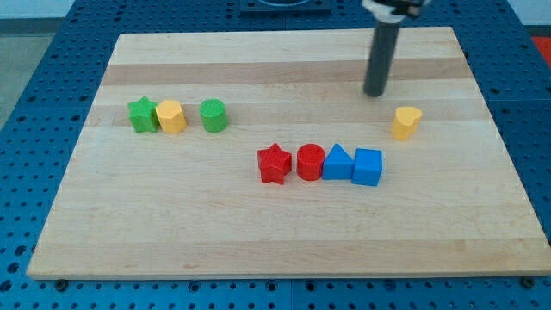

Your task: Slide the yellow heart to the bottom right side of the green circle

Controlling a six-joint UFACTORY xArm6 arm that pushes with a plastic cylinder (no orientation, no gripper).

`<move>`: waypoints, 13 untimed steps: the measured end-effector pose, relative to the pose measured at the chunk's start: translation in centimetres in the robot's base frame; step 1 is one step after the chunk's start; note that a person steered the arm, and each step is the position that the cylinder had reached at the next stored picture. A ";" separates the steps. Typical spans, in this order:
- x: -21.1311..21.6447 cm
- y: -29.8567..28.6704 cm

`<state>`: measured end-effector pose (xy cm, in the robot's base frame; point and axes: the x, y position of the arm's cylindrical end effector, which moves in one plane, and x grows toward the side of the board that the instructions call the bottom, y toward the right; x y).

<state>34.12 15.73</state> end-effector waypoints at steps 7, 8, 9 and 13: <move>7.3 -8.2; 8.8 -7.3; 11.0 -8.7; 8.3 -14.1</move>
<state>42.46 1.62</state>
